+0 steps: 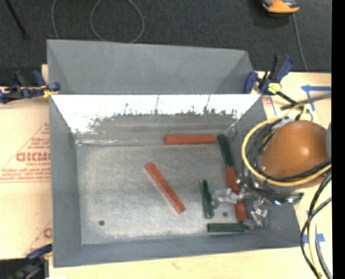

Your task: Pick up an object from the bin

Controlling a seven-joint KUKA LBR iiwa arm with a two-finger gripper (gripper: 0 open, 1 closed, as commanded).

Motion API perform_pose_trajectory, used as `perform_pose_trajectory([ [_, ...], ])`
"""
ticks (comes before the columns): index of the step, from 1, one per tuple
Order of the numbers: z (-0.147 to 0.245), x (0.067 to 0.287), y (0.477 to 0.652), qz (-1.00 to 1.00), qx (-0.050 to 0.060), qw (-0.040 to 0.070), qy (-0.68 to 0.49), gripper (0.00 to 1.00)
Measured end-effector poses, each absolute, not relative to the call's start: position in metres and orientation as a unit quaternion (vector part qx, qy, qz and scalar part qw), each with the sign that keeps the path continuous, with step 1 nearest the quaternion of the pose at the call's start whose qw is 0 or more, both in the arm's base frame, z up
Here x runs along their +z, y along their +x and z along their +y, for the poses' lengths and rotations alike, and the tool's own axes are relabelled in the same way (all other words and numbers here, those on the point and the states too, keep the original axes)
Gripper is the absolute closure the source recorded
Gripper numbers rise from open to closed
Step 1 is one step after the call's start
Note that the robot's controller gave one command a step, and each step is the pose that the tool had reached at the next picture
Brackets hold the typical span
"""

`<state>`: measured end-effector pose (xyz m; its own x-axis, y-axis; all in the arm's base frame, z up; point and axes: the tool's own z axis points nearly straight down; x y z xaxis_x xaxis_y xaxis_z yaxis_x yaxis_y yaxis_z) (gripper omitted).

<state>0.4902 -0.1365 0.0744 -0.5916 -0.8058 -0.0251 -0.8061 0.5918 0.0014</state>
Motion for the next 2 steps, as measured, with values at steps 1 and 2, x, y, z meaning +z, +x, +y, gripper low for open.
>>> perform_pose_trajectory([
  [1,-0.1085,0.0711,0.4979,0.77,0.001,-0.001,-0.639,0.0],
  [2,-0.1095,0.0728,0.499,0.771,0.0,0.0,-0.637,1.0],
])
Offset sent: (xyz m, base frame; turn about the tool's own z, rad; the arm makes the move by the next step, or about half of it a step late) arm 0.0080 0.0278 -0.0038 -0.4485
